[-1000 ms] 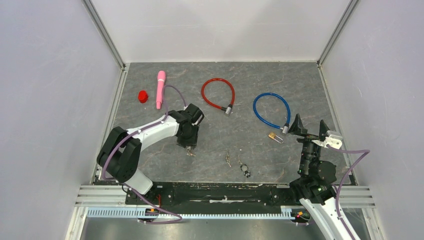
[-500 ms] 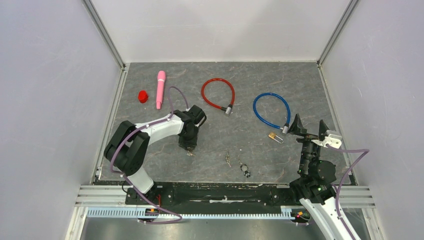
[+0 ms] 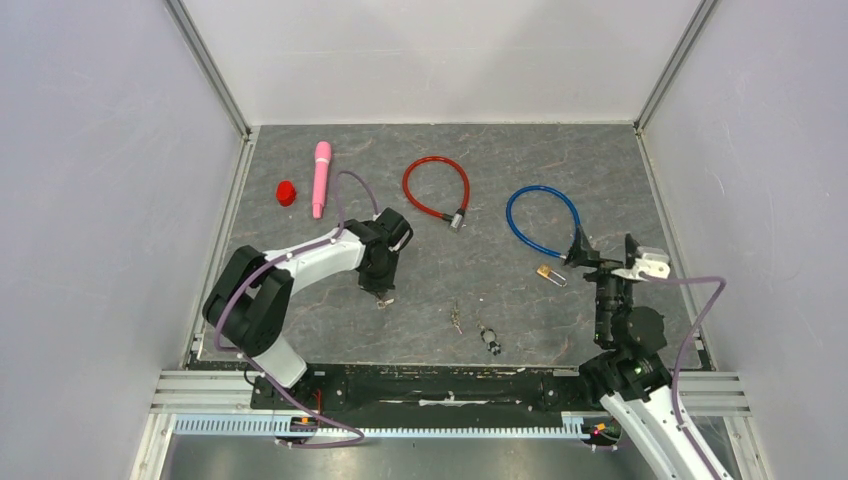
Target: Unlock with the key
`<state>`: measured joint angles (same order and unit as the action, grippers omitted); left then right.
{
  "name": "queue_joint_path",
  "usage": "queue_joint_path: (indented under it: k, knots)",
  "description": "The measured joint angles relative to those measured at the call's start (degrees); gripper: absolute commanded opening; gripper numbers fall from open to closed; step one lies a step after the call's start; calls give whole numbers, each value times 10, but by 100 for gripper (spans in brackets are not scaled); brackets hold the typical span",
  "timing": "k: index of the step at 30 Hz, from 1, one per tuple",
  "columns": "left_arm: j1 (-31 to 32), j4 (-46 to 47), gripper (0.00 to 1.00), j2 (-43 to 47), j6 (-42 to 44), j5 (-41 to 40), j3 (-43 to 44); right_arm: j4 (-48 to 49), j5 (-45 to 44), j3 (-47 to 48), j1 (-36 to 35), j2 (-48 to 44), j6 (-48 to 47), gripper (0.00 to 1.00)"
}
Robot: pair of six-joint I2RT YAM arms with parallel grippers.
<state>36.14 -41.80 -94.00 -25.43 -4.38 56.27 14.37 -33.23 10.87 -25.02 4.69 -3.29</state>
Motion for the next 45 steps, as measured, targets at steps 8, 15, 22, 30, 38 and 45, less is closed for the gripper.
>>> queue_joint_path:
  k: [8,15,22,30,38,45]
  knots:
    - [0,45,2,78,5,28,-33,-101,170,128,0,188,42,98]
    - [-1,96,2,143,4,65,-65,-116,347,145,0,285,68,98]
    - [-1,147,2,177,-1,101,-105,-106,468,145,-2,373,111,98]
    - [-1,267,2,230,-39,206,-161,38,579,90,-13,426,218,98]
    - [-1,392,2,264,-98,279,-164,266,677,78,-17,537,366,83]
    - [-1,489,2,294,-160,316,-186,428,713,81,-18,613,483,74]
